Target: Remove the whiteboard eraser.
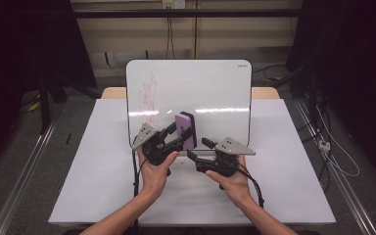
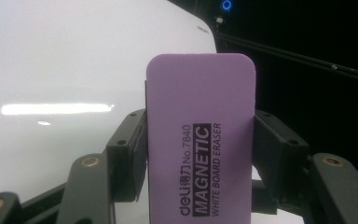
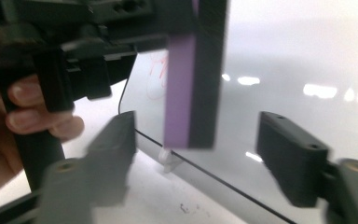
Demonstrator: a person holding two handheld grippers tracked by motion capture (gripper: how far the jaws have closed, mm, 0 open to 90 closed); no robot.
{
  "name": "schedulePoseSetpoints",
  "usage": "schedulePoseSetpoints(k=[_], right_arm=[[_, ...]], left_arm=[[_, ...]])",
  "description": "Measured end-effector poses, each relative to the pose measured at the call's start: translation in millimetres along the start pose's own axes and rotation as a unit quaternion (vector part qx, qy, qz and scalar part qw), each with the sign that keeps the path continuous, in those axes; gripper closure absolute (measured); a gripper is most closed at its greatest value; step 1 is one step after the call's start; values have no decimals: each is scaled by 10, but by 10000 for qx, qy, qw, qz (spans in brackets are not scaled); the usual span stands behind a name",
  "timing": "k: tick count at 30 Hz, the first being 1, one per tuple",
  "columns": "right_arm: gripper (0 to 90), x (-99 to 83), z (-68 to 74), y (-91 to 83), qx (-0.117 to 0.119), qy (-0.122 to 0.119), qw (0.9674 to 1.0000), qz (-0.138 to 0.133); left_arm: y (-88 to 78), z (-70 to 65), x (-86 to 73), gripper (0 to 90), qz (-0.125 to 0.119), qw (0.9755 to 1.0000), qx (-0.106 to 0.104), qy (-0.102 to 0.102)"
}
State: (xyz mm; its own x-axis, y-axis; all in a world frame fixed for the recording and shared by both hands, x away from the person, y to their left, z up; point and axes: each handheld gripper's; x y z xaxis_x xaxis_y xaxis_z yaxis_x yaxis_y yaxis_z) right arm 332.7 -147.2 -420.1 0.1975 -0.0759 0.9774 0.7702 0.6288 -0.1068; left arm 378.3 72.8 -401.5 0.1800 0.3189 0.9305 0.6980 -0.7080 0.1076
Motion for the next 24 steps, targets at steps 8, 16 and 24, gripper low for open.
schedulePoseSetpoints(k=[8,16,24], right_arm=[[131,-10,-136,-78,-290,-295,9984,378],[105,-30,-311,-278,-595,-393,9964,451],[58,-35,-468,-510,-947,-379,9939,430]], left_arm=[[-52,58,97,411,225,9995,-21,230],[-143,80,164,411,397,9975,8,576],[-197,108,276,411,579,9948,149,830]])
Point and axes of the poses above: each handheld gripper's, and its own axes: y roughly forward along the jaws, x roughly out of its top, z roughly to its left, and after that the axes turned 9 degrees about -z, right-handed
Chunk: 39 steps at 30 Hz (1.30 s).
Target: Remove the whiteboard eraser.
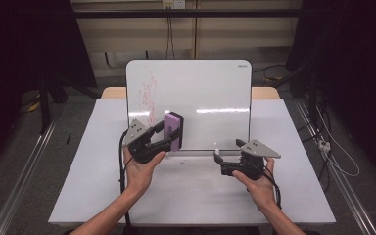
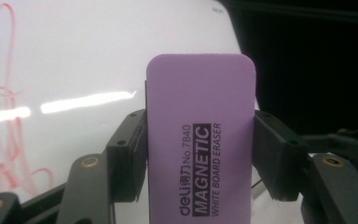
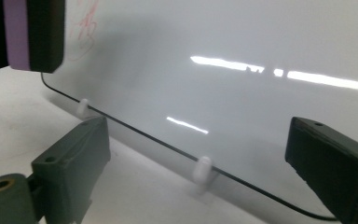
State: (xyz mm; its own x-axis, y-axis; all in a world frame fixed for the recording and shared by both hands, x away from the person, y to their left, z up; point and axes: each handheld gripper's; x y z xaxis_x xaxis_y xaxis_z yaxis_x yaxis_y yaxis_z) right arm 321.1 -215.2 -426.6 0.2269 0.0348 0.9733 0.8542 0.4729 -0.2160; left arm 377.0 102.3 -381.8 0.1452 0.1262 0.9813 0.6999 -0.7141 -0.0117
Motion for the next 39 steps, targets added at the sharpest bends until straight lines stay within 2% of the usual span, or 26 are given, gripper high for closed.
schedulePoseSetpoints(k=[3,5,8,11,12,13,15,18,23,29,33,36,39], right_arm=[[52,-12,-65,-73,-121,-5,9999,4],[52,-28,-102,-116,-155,13,9999,7],[50,-48,-147,-159,-226,48,9997,31],[50,-45,-177,-186,-281,86,9996,33],[50,-44,-186,-195,-291,81,9995,34],[50,-45,-192,-205,-312,72,9995,38],[50,-57,-198,-227,-307,13,9995,83],[49,-97,-218,-262,-311,-69,9994,168],[48,-135,-251,-335,-324,-45,9994,73],[49,-194,-294,-364,-420,-16,9990,121],[50,-187,-293,-366,-408,-26,9991,85],[49,-190,-290,-366,-378,-36,9992,97],[50,-180,-292,-375,-388,-29,9992,92]], left_arm=[[-42,9,37,411,115,9998,62,135],[-73,9,53,411,90,9998,80,163],[-114,11,85,411,170,9991,105,370],[-165,24,112,411,194,9986,154,460],[-181,40,124,411,208,9983,162,518],[-196,48,131,411,211,9985,196,465],[-226,90,154,411,250,9977,265,578],[-269,145,179,411,265,9970,375,623],[-326,205,231,411,375,9943,537,841],[-371,261,296,412,402,9927,676,917],[-410,282,362,412,403,9902,773,1087],[-424,297,404,412,434,9890,853,1129],[-431,319,435,412,481,9866,936,1245]])
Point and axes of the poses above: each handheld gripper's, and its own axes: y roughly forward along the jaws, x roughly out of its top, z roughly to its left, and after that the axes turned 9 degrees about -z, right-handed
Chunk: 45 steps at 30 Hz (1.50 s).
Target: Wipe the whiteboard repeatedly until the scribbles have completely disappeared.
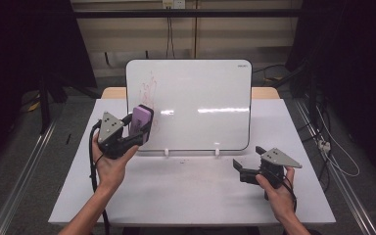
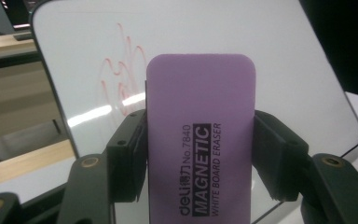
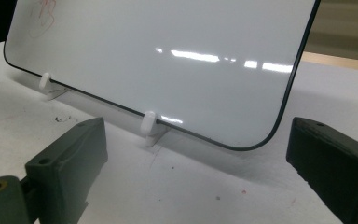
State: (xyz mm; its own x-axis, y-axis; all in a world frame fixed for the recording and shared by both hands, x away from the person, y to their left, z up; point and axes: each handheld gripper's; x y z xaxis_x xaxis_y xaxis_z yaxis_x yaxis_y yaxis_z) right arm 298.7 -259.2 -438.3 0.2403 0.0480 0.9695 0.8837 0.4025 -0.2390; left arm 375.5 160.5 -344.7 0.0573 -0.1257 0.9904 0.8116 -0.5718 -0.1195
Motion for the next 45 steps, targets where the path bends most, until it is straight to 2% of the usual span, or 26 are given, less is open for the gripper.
schedulePoseSetpoints(k=[2,5,10,14,19,28,35,41,45], right_arm=[[50,13,-5,-11,-12,-2,10000,-27],[50,30,-12,-25,-29,0,10000,-20],[50,5,-29,-48,-39,-69,10000,61],[50,-18,-39,-47,-45,-29,10000,68],[50,-31,-22,-20,0,-22,10000,76],[49,-48,-18,-28,15,2,10000,79],[49,-46,-26,-41,8,7,10000,57],[49,-52,-24,-21,26,10,10000,84],[50,-56,-21,-25,23,1,10000,87]], left_arm=[[0,32,12,412,27,10000,50,28],[-10,72,25,412,59,9995,181,234],[-19,146,41,412,111,9988,336,345],[9,180,68,412,142,9974,474,532],[58,242,119,412,118,9959,628,645],[138,309,124,412,136,9944,805,664],[247,315,111,412,186,9946,810,624],[345,329,180,413,202,9943,826,643],[390,319,243,413,217,9931,871,757]])
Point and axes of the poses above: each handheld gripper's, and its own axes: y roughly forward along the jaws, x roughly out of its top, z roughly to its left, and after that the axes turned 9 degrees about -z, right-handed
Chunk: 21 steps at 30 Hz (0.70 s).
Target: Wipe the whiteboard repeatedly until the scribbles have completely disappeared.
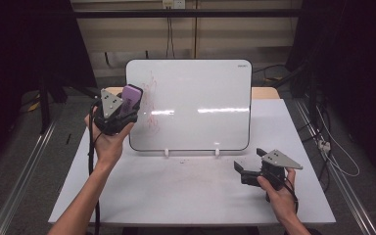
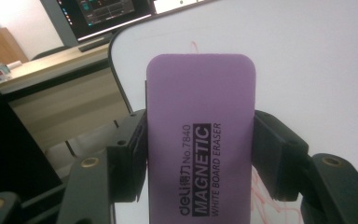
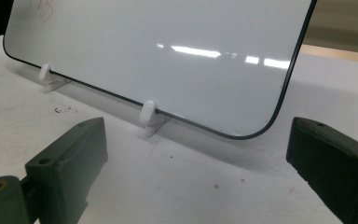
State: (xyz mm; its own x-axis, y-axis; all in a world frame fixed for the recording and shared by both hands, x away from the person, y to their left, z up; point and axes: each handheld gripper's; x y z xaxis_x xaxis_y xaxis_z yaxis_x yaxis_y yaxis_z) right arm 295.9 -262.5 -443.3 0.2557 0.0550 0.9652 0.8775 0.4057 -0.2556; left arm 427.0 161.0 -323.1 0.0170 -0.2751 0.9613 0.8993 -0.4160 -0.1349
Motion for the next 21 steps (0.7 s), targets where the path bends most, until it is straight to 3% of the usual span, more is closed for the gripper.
schedulePoseSetpoints(k=[8,12,21], right_arm=[[49,-2,-8,0,11,11,10000,-5],[49,-9,-13,7,8,45,10000,24],[49,-11,-21,10,35,48,10000,26]], left_arm=[[216,56,135,413,40,9998,148,92],[345,100,166,413,142,9998,139,-41],[602,179,247,413,360,9987,350,62]])
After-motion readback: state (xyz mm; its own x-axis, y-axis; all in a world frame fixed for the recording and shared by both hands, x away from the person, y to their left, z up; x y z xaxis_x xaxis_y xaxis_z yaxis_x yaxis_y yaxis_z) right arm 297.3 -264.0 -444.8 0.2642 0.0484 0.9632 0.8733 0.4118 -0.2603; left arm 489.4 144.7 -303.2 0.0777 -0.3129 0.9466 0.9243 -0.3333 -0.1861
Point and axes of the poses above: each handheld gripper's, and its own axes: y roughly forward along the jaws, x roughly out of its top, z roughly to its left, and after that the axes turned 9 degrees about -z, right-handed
